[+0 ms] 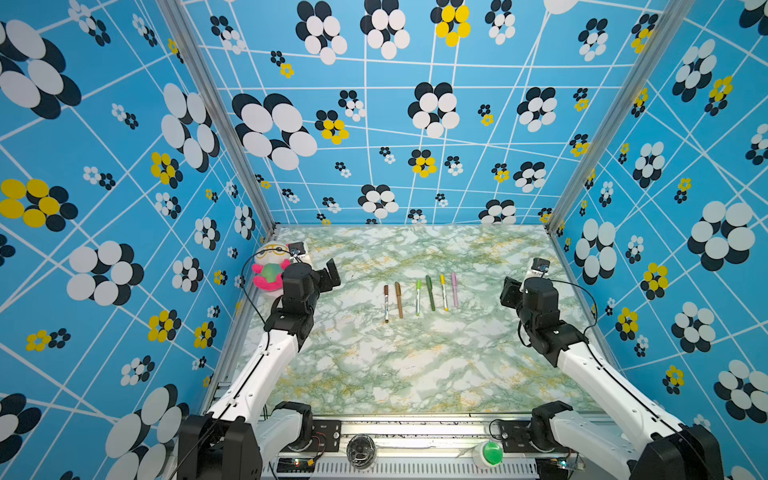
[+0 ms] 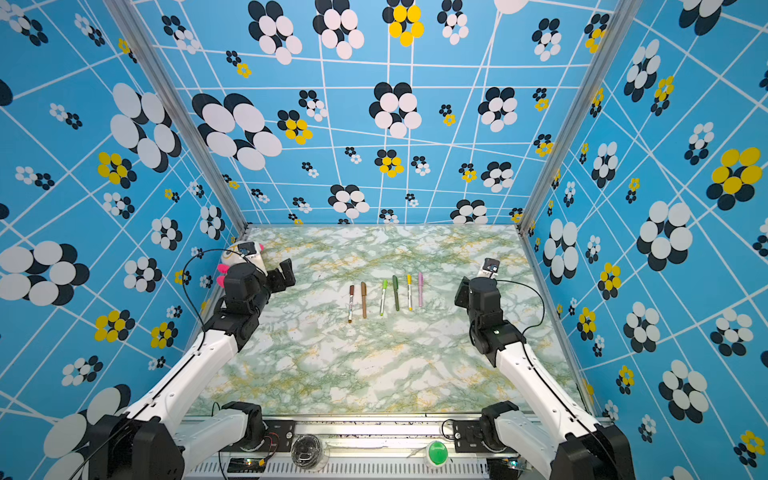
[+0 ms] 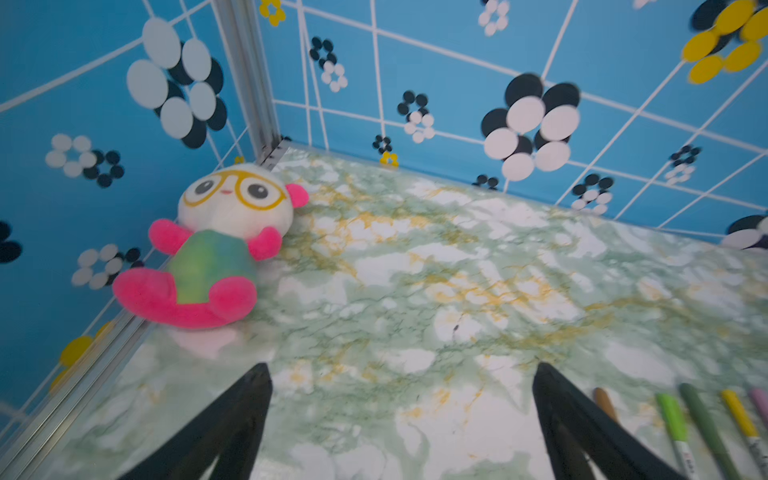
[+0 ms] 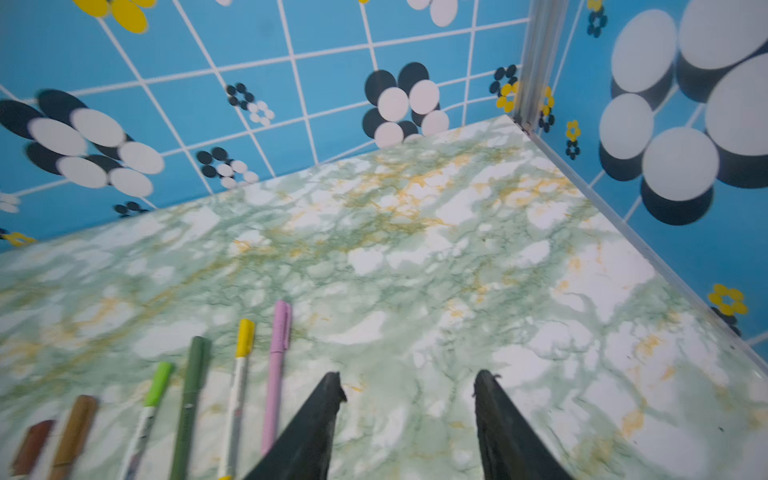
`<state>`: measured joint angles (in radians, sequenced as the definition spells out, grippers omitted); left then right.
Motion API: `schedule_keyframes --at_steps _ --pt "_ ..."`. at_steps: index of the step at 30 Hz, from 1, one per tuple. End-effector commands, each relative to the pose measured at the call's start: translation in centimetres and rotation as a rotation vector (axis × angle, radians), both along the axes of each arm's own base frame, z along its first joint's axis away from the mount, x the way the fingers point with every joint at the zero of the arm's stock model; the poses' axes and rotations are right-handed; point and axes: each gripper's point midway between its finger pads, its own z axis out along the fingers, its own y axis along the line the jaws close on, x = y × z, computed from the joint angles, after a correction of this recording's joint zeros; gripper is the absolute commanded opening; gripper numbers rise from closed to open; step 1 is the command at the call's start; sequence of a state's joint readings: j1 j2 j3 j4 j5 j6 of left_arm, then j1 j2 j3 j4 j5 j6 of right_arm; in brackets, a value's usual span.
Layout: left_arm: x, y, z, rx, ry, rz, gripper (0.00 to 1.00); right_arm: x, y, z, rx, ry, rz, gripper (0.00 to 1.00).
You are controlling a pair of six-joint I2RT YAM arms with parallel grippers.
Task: Insert the pens into the pen caps
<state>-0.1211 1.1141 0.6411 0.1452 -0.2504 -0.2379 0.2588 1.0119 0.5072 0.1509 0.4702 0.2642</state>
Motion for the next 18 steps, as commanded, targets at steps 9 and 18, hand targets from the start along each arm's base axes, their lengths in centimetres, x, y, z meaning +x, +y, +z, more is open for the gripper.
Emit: schedule_keyframes --at_steps 9,18 --pt "-0.8 4.0 -6.7 0.152 0.002 0.173 0.99 -1.0 -5.1 -4.0 -0.185 -0.108 -0.175 0.55" --pt "2.7 1.8 -9.2 0.204 -0.008 -0.008 0.99 2.6 -3.5 -5.5 -0.185 -0.168 -0.041 0.54"
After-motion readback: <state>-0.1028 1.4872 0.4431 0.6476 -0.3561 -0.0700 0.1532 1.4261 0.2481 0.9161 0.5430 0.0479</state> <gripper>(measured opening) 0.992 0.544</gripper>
